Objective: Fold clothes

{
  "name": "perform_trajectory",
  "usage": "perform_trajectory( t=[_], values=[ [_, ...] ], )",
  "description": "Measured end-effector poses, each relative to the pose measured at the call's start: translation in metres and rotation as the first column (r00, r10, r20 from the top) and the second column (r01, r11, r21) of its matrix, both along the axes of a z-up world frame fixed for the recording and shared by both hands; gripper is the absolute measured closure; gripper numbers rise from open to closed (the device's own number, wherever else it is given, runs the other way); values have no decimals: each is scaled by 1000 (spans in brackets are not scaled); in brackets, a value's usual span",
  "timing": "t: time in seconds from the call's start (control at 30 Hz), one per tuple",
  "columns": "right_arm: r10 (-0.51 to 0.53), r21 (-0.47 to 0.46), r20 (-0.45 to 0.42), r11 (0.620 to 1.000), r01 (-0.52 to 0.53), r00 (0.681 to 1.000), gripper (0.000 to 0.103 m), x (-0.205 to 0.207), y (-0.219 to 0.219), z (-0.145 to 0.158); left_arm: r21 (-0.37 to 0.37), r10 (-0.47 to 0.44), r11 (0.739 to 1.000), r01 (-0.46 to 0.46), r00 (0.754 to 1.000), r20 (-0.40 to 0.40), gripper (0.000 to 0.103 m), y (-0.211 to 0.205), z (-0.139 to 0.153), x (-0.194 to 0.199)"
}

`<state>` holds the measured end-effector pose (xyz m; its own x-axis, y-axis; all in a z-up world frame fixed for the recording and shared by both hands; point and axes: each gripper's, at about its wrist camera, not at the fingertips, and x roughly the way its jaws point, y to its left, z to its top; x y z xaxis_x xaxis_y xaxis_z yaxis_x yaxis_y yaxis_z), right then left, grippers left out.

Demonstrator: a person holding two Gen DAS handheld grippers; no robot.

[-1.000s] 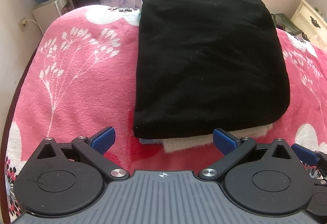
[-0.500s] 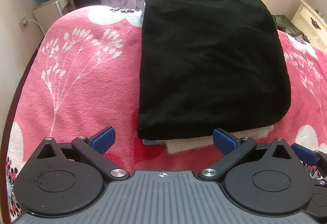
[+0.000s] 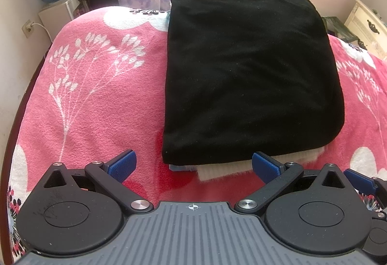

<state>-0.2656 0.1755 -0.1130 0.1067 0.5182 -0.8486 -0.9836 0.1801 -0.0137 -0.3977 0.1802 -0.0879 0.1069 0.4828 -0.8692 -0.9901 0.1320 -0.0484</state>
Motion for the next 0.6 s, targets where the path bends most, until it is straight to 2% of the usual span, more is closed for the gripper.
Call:
perform_trajectory(
  t=[0.6],
  values=[
    [1, -5, 0, 1000, -2, 1000, 27, -1, 0, -2, -5, 1, 1000, -1, 1000, -2, 0, 0, -1, 0]
  ],
)
